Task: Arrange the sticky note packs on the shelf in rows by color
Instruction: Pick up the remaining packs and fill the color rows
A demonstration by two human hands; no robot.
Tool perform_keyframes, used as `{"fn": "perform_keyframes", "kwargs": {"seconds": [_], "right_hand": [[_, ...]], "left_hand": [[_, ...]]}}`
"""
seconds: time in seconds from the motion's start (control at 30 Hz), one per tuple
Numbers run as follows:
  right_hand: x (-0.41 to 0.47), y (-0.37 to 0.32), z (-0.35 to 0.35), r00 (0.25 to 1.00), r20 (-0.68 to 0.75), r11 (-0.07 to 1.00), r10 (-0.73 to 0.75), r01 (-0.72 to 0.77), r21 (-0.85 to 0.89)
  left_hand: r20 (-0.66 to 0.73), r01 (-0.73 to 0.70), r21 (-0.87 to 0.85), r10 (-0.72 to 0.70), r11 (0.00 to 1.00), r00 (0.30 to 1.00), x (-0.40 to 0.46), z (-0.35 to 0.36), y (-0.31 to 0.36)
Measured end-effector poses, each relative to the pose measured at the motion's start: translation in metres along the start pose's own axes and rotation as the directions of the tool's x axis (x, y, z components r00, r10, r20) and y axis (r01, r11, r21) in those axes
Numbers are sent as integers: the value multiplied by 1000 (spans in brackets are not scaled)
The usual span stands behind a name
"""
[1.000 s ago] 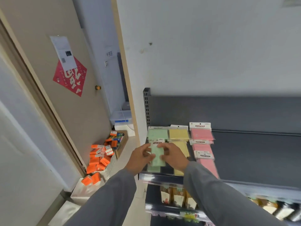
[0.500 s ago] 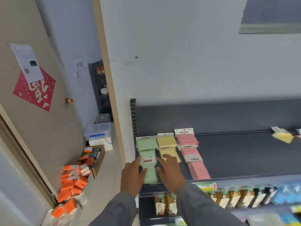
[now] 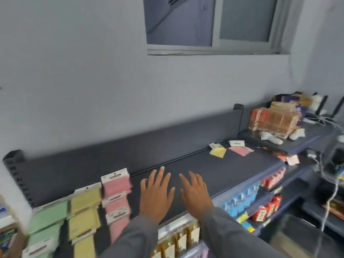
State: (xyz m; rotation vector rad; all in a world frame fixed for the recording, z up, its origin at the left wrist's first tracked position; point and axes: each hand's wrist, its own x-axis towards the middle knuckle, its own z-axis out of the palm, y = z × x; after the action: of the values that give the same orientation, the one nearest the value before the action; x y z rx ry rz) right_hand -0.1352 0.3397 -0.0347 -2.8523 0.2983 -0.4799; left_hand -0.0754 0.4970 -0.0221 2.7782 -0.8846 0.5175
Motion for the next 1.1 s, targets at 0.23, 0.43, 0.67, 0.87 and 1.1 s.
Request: {"fn": "perform_keyframes", "kwargs": {"seconds": [0.23, 0.43, 0.67, 0.87, 1.1], "right_hand": [[27, 196, -38, 981, -17, 979, 193, -194, -62], [67, 303, -28, 965, 0, 960, 262, -260, -103], [155, 373, -22, 931, 88, 929, 354, -339, -150], [233, 423, -11, 871, 239, 903, 429, -406, -141], [256, 440, -16, 891, 336, 947, 304, -246, -206]], "left_hand": [[93, -106, -30, 108, 994, 990, 109, 59, 151], [188, -160, -50, 167, 986, 968, 181, 121, 211], [182, -163, -102, 180, 981, 967, 297, 177, 244], [236, -137, -120, 163, 983, 958, 386, 210, 253], [248, -268, -239, 325, 933, 912, 450, 243, 308]]}}
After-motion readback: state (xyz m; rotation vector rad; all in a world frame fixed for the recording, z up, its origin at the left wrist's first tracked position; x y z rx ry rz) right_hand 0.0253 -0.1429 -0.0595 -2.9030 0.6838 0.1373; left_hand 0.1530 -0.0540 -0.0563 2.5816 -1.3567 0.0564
